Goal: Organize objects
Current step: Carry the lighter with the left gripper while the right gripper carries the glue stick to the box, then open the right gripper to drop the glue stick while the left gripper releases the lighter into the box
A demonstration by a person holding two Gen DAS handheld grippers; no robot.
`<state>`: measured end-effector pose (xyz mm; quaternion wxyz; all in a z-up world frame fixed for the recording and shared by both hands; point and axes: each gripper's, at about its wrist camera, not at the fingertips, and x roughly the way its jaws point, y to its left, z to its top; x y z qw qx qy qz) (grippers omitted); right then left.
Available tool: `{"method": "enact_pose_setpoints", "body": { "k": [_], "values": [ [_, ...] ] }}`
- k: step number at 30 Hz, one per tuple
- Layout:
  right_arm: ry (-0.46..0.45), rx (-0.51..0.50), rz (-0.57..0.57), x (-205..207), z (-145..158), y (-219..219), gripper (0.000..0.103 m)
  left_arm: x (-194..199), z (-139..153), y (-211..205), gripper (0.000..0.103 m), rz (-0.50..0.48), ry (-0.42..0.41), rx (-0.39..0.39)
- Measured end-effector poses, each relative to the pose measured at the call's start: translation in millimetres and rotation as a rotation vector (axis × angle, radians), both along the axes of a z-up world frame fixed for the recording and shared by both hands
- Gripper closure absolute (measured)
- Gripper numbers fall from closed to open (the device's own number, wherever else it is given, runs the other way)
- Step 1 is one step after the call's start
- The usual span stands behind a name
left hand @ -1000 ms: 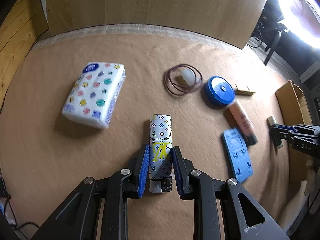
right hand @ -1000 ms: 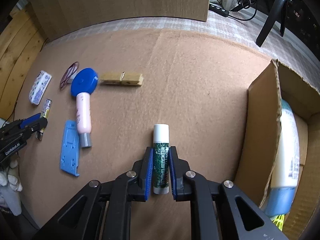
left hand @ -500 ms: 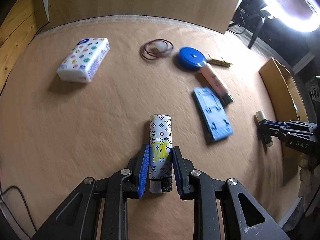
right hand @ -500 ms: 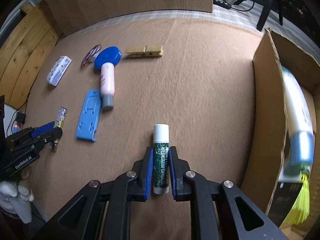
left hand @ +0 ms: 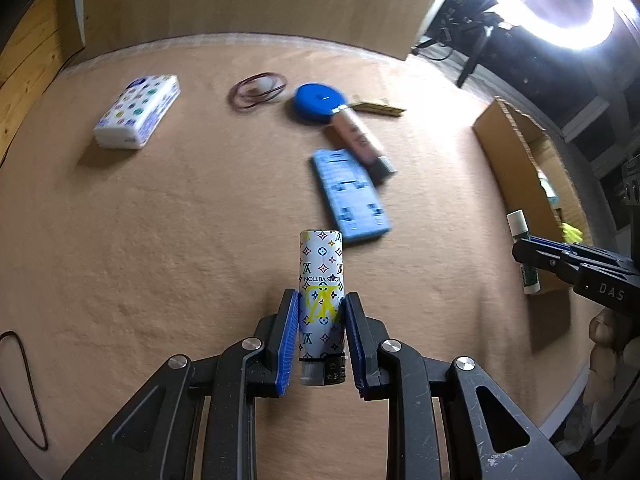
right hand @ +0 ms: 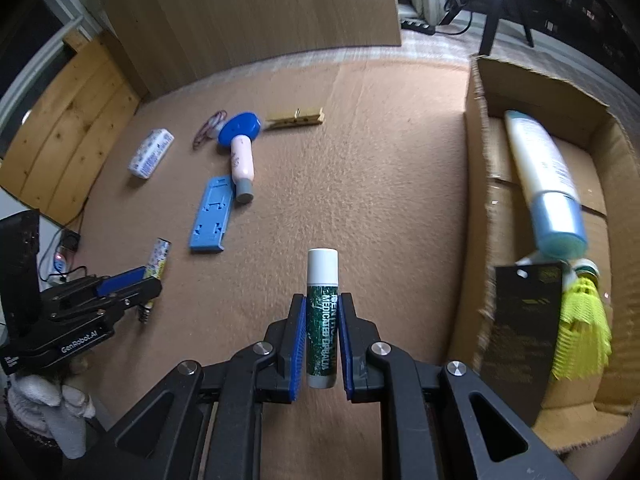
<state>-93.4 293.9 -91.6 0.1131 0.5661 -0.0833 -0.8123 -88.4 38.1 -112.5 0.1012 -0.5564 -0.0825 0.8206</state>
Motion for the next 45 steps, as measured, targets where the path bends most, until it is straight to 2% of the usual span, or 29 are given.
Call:
{"method": "enact_pose_setpoints", "body": {
  "k": [9, 23, 34, 45],
  "values": [
    [0.054, -0.01, -0.045, 22, 27, 35, 0.089, -8, 26, 41, 0.078, -0.072, 0.034, 0.035],
    [0.103, 0.007, -0.195, 49, 49, 124, 0.089, -49, 64, 158, 0.078, -0.255, 0.098, 0.054],
    [0.097, 0.0, -0.265, 51, 41, 167, 0.089, -78, 61, 238, 0.078, -0.342, 0.096, 0.066],
    [0.089, -0.031, -0.291, 45, 33, 186, 0.089, -94, 57, 270, 0.078, -0.348, 0.1, 0.041]
  ]
}}
